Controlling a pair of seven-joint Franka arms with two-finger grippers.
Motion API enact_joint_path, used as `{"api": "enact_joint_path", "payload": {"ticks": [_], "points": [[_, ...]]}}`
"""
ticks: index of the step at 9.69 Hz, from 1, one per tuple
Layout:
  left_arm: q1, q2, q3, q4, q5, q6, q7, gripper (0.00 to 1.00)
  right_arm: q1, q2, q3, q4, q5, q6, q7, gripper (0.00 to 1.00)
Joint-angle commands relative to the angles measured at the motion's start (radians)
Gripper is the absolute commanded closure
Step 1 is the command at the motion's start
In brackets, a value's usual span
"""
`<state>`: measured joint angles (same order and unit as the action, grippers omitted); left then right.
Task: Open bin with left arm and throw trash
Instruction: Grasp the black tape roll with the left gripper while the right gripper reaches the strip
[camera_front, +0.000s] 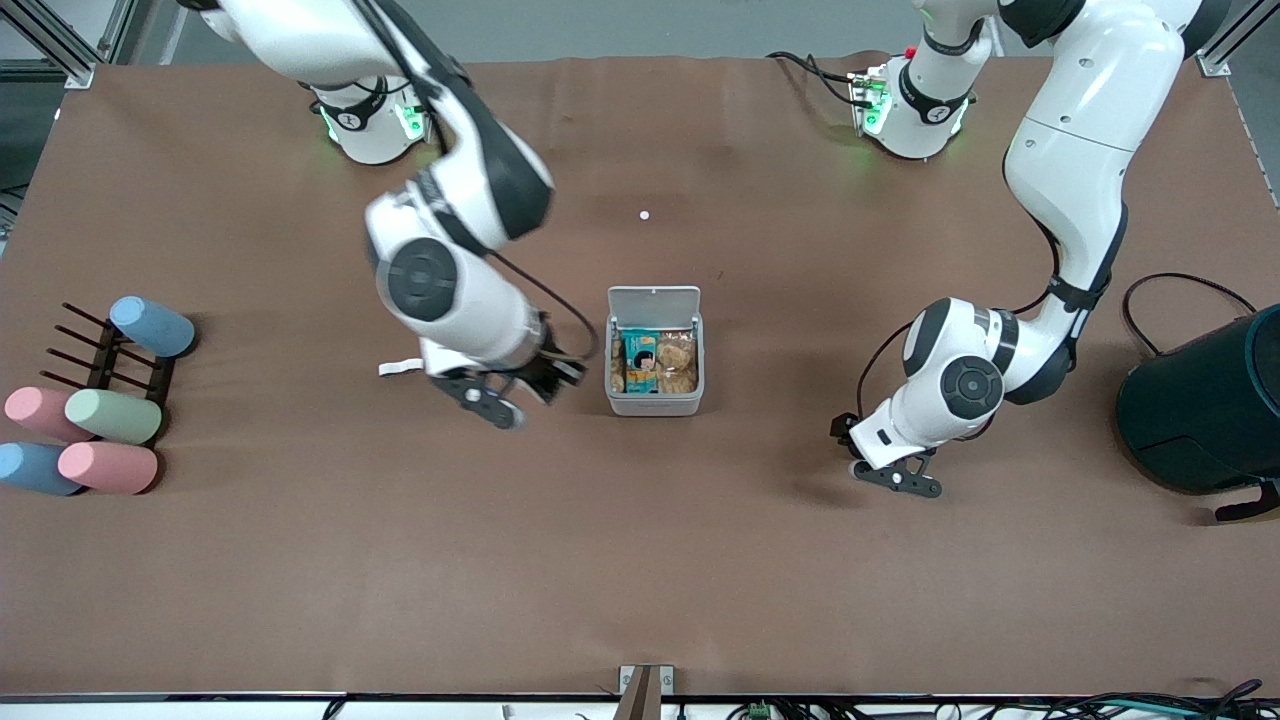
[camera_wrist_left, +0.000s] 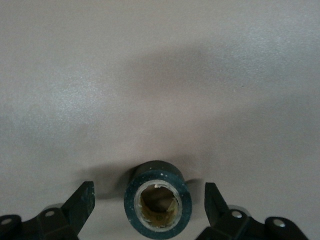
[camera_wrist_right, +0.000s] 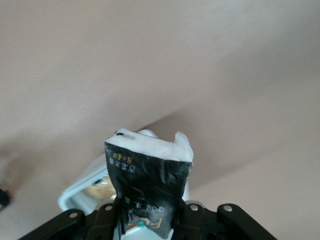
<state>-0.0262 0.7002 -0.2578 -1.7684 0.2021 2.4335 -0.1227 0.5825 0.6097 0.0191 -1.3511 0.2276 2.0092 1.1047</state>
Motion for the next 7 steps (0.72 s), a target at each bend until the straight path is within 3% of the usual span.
{"api": "enact_joint_path", "payload": {"ticks": [1, 2, 3, 5, 7], "points": [[0.002, -0.018, -0.006, -0.023, 0.014, 0.016, -0.035, 0.68, 0.06, 0.057, -0.013, 0.063, 0.021, 0.048, 0.043, 0.98], [0.008, -0.019, -0.008, -0.025, 0.014, 0.016, -0.035, 0.89, 0.091, 0.061, -0.013, 0.061, 0.021, 0.048, 0.043, 0.98], [0.006, -0.019, -0.008, -0.023, 0.014, 0.016, -0.038, 1.0, 0.114, 0.076, -0.013, 0.059, 0.018, 0.048, 0.041, 0.97], [-0.001, -0.027, -0.008, -0.019, 0.014, 0.012, -0.038, 1.0, 0.134, 0.102, -0.013, 0.055, 0.022, 0.043, 0.04, 0.92], [-0.011, -0.059, -0.018, 0.01, 0.016, -0.019, -0.06, 1.0, 0.143, 0.107, -0.013, 0.026, 0.022, 0.046, 0.044, 0.77]]}}
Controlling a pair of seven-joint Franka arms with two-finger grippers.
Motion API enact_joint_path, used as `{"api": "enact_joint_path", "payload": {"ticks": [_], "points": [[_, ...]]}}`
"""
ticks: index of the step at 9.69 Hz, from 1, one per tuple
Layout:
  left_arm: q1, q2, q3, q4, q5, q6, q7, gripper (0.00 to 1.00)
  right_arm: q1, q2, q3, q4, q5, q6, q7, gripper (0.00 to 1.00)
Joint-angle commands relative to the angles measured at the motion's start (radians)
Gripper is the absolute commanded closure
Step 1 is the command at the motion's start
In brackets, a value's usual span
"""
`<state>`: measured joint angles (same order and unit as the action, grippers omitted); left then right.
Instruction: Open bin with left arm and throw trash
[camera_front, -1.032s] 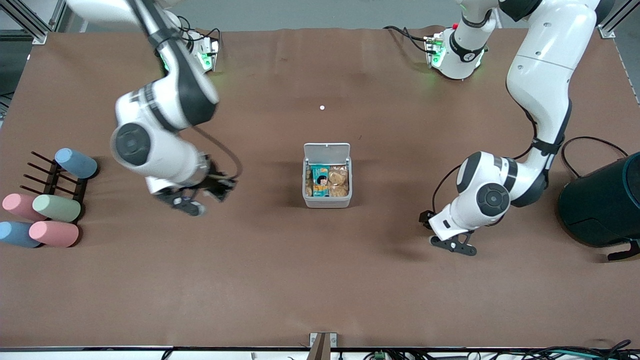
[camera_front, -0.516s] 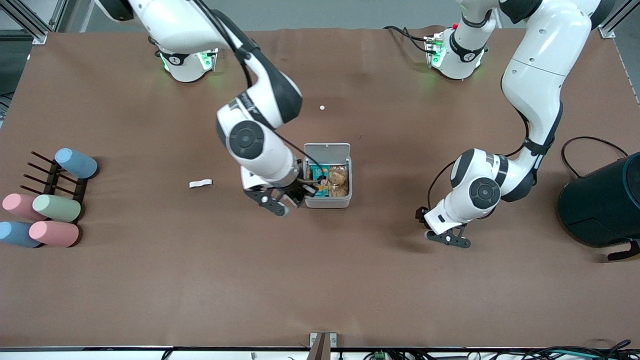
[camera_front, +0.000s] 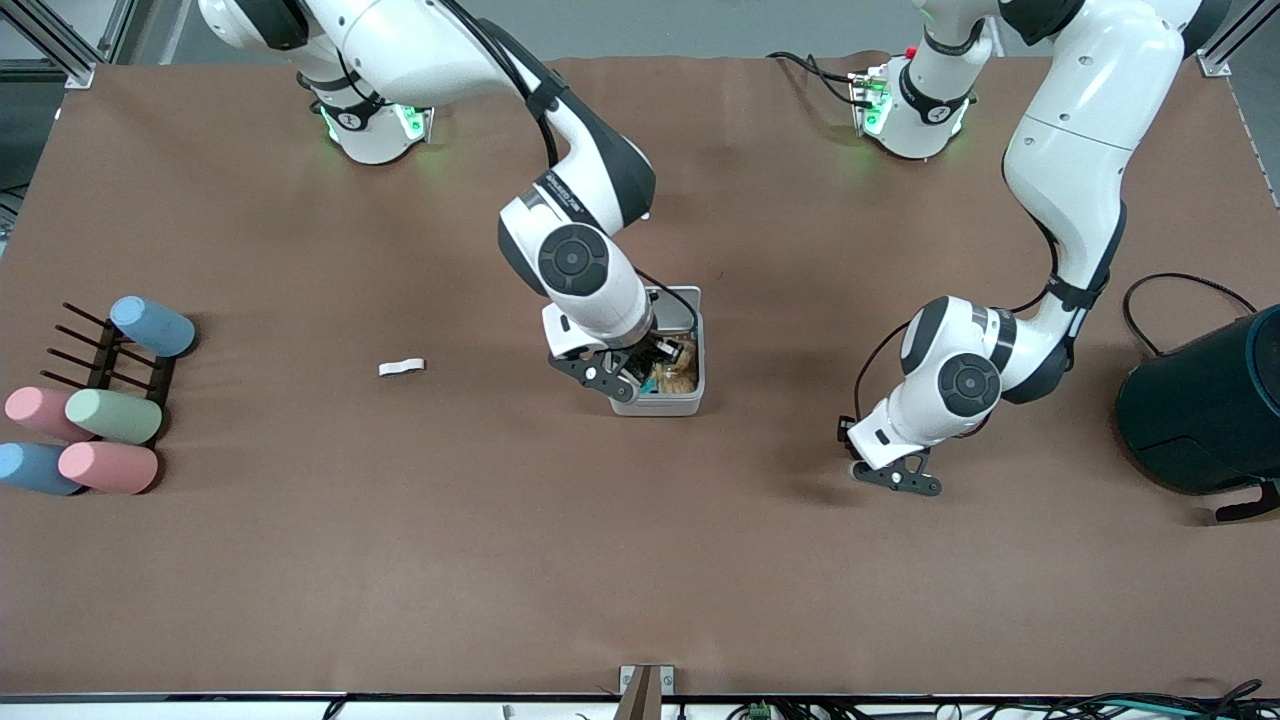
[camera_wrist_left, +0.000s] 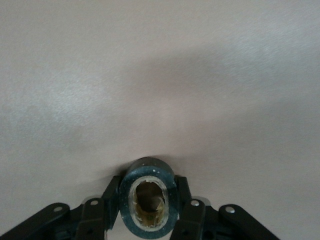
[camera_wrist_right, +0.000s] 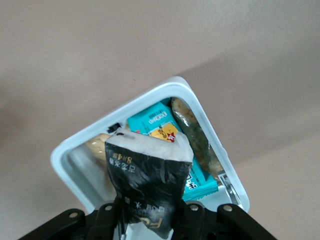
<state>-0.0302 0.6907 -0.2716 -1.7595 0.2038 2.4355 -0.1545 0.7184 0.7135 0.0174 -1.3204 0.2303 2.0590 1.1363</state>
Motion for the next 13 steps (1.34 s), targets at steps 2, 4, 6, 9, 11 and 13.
{"api": "enact_joint_path", "payload": {"ticks": [2, 4, 6, 9, 11, 13], "points": [[-0.007, -0.056, -0.053, 0.099, 0.0, -0.148, -0.054, 1.0, 0.006, 0.007, -0.011, -0.005, 0.017, -0.005, 0.01, 0.18], [-0.008, -0.056, -0.128, 0.179, 0.0, -0.266, -0.155, 1.0, 0.0, 0.004, -0.014, -0.003, 0.014, -0.013, 0.01, 0.04], [-0.007, -0.059, -0.2, 0.195, 0.0, -0.293, -0.273, 1.0, -0.013, -0.006, -0.022, 0.001, 0.011, -0.02, 0.008, 0.03], [-0.016, -0.057, -0.308, 0.198, 0.008, -0.293, -0.486, 1.0, -0.109, -0.089, -0.022, 0.006, 0.018, -0.187, -0.013, 0.04], [-0.092, -0.054, -0.311, 0.221, 0.012, -0.285, -0.586, 1.0, -0.233, -0.132, -0.022, -0.054, 0.012, -0.273, -0.146, 0.05], [-0.164, -0.03, -0.302, 0.239, 0.017, -0.257, -0.655, 1.0, -0.376, -0.285, -0.024, -0.3, 0.003, -0.267, -0.393, 0.05]]}}
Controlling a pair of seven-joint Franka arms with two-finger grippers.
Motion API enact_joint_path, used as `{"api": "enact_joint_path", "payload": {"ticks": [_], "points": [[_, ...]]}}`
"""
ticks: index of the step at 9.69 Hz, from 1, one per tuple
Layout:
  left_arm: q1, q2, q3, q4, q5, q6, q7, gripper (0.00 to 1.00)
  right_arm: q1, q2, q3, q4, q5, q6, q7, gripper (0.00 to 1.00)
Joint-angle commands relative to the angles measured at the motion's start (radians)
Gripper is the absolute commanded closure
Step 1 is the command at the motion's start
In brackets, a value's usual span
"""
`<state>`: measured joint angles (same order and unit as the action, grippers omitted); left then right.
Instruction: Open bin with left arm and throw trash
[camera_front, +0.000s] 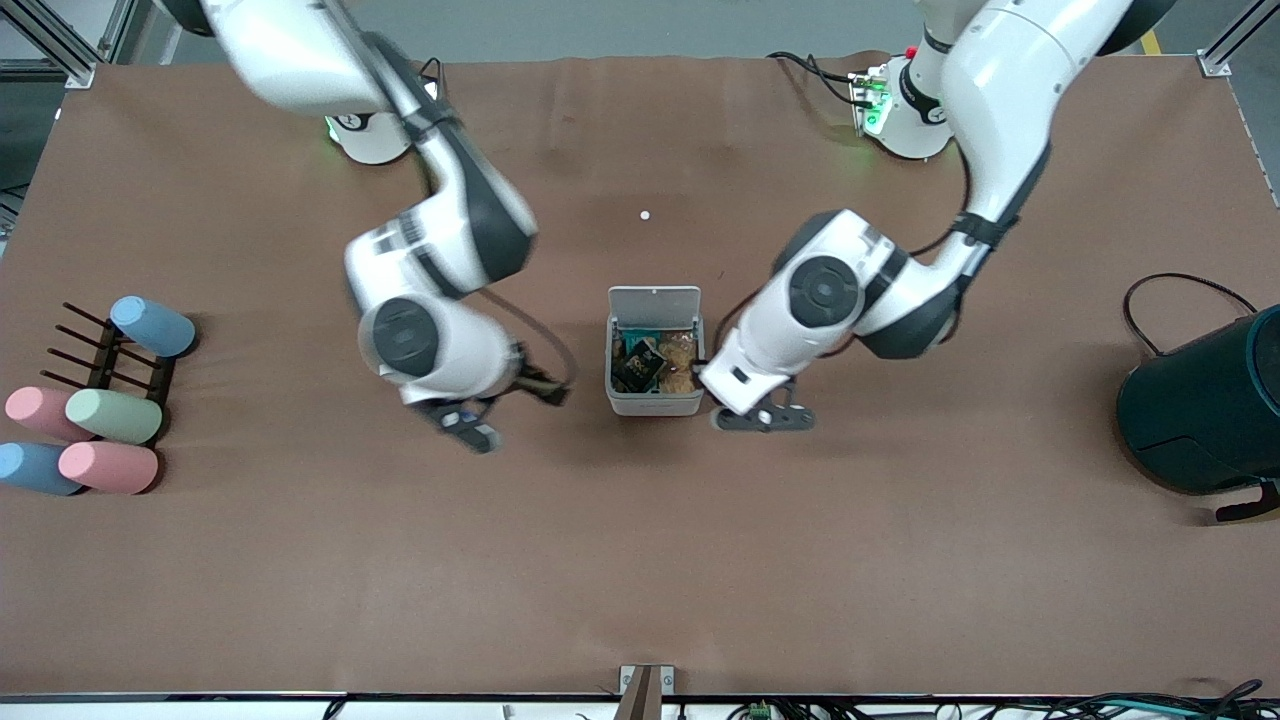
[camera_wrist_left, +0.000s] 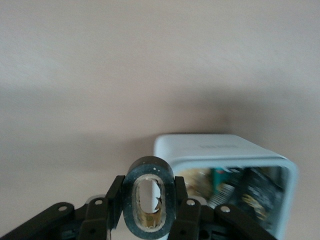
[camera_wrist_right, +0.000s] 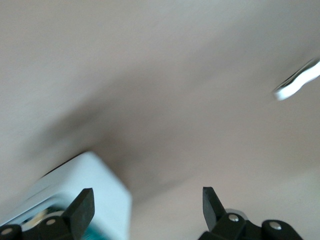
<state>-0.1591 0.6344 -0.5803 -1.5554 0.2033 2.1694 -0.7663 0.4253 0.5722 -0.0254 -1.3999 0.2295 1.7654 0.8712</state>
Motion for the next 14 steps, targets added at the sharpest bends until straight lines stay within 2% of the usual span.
{"api": "enact_joint_path", "payload": {"ticks": [1, 3, 5, 7, 8, 9, 10, 11, 14], "points": [[-0.06, 0.031, 0.007, 0.035, 0.05, 0.019, -0.069, 1.0, -0.167, -0.22, 0.019, -0.349, -0.002, 0.049, -0.268, 0.03], [-0.074, 0.057, 0.007, 0.035, 0.149, 0.021, -0.132, 1.0, -0.268, -0.302, 0.019, -0.532, 0.004, 0.168, -0.27, 0.01], [-0.094, 0.077, 0.007, 0.034, 0.203, 0.021, -0.165, 0.98, -0.261, -0.315, 0.015, -0.695, -0.004, 0.418, -0.139, 0.0], [-0.105, 0.09, 0.007, 0.034, 0.205, 0.021, -0.195, 0.94, -0.246, -0.313, 0.016, -0.841, -0.004, 0.602, 0.018, 0.01], [-0.108, 0.09, 0.007, 0.034, 0.205, 0.021, -0.195, 0.81, -0.22, -0.307, 0.015, -0.888, -0.004, 0.668, 0.046, 0.01], [-0.108, 0.09, 0.007, 0.034, 0.208, 0.021, -0.194, 0.63, -0.22, -0.301, 0.015, -0.902, -0.004, 0.68, 0.048, 0.01], [-0.108, 0.09, 0.007, 0.032, 0.229, 0.021, -0.195, 0.38, -0.22, -0.295, 0.013, -0.918, -0.004, 0.681, 0.049, 0.01], [-0.108, 0.088, 0.007, 0.029, 0.252, 0.02, -0.194, 0.0, -0.221, -0.282, 0.013, -0.919, -0.004, 0.69, 0.066, 0.02], [-0.097, 0.08, 0.007, 0.029, 0.258, 0.018, -0.197, 0.0, -0.217, -0.181, 0.013, -0.916, -0.002, 0.851, 0.138, 0.03]]}}
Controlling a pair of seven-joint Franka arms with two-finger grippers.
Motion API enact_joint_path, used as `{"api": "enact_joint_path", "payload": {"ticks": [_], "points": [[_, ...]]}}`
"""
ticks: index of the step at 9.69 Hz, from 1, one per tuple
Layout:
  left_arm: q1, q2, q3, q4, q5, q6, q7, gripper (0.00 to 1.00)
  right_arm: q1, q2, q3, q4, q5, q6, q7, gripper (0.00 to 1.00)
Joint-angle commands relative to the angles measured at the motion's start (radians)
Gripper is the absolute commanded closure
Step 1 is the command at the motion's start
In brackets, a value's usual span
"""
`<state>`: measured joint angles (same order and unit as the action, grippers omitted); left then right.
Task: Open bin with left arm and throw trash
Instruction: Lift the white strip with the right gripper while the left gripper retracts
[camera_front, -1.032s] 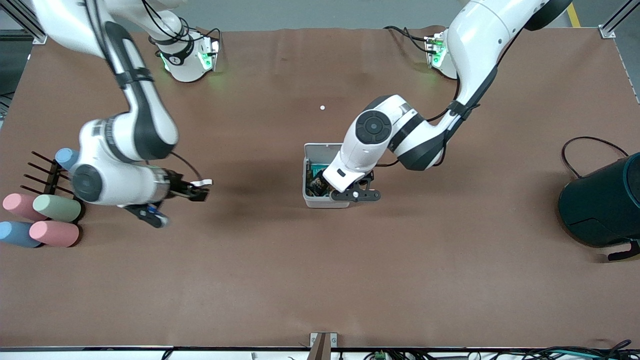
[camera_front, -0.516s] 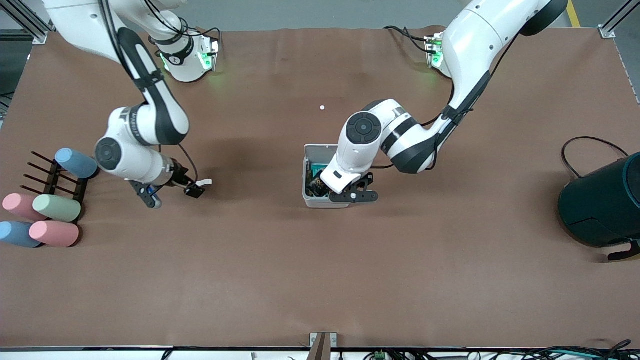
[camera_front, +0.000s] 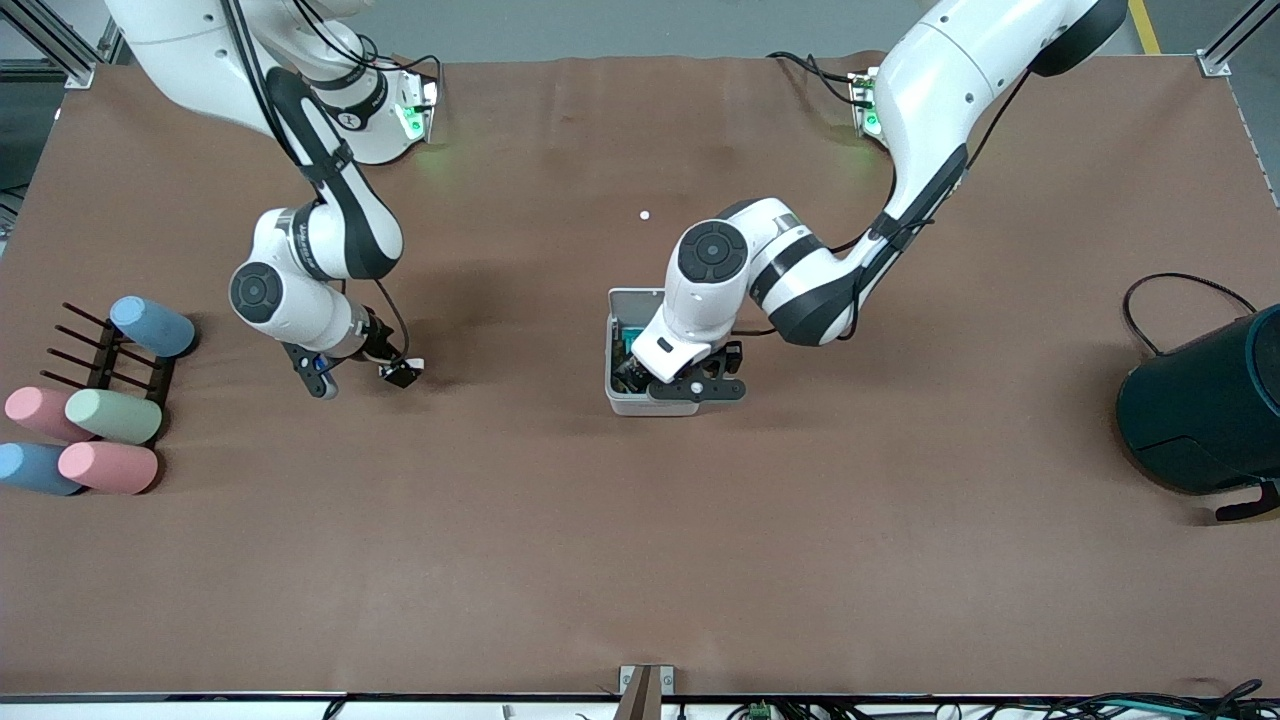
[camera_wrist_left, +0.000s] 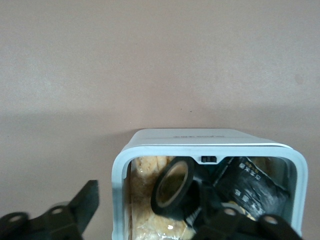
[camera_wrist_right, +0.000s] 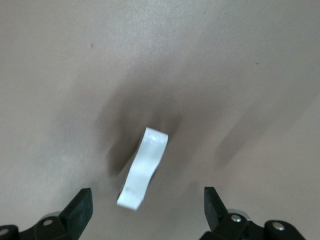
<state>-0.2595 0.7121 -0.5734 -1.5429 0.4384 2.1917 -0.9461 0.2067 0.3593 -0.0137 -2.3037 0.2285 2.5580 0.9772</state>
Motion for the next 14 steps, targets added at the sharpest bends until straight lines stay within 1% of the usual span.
{"api": "enact_joint_path", "payload": {"ticks": [1, 2, 3, 4, 5, 6, 7, 8, 9, 10, 11, 12, 13, 14], "points": [[0.006, 0.001, 0.0, 0.018, 0.023, -0.009, -0.013, 0.0, 0.002, 0.032, 0.001, -0.013, -0.001, 0.067, 0.037, 0.07], [0.014, -0.006, -0.002, 0.02, 0.023, -0.018, -0.007, 0.0, 0.002, 0.033, 0.001, -0.013, -0.001, 0.068, 0.056, 0.29], [0.031, -0.041, -0.002, 0.023, 0.022, -0.062, 0.003, 0.0, -0.004, 0.032, 0.001, -0.008, -0.001, 0.067, 0.087, 0.72], [0.081, -0.089, -0.009, 0.029, 0.013, -0.134, 0.026, 0.0, 0.0, 0.032, 0.001, 0.001, -0.001, 0.067, 0.09, 0.91], [0.136, -0.133, -0.02, 0.033, -0.012, -0.177, 0.088, 0.0, 0.0, 0.027, 0.001, 0.007, -0.001, 0.067, 0.09, 0.98], [0.205, -0.176, -0.026, 0.055, -0.079, -0.225, 0.152, 0.0, 0.002, 0.021, 0.001, 0.019, -0.001, 0.062, 0.092, 1.0], [0.273, -0.2, -0.032, 0.087, -0.157, -0.3, 0.211, 0.0, 0.006, 0.017, 0.004, 0.058, -0.001, 0.051, 0.09, 1.0], [0.322, -0.218, -0.034, 0.121, -0.187, -0.375, 0.295, 0.0, 0.046, 0.0, 0.005, 0.123, -0.001, -0.015, 0.115, 1.0], [0.366, -0.242, -0.034, 0.139, -0.2, -0.416, 0.373, 0.0, 0.069, -0.005, 0.005, 0.248, -0.001, -0.154, 0.157, 1.0], [0.408, -0.275, -0.034, 0.141, -0.219, -0.444, 0.416, 0.0, 0.103, 0.004, 0.005, 0.417, -0.005, -0.332, 0.228, 1.0], [0.446, -0.327, -0.026, 0.139, -0.257, -0.476, 0.469, 0.0, 0.155, 0.029, 0.005, 0.557, -0.009, -0.443, 0.289, 1.0], [0.442, -0.415, 0.039, 0.132, -0.315, -0.522, 0.556, 0.0, 0.21, 0.047, 0.005, 0.637, -0.009, -0.473, 0.364, 1.0], [0.372, -0.486, 0.19, 0.133, -0.367, -0.588, 0.637, 0.0, 0.267, 0.059, 0.005, 0.688, -0.009, -0.472, 0.42, 1.0], [0.343, -0.556, 0.289, 0.126, -0.401, -0.651, 0.721, 0.0, 0.328, 0.101, 0.005, 0.749, -0.011, -0.47, 0.423, 1.0]]}}
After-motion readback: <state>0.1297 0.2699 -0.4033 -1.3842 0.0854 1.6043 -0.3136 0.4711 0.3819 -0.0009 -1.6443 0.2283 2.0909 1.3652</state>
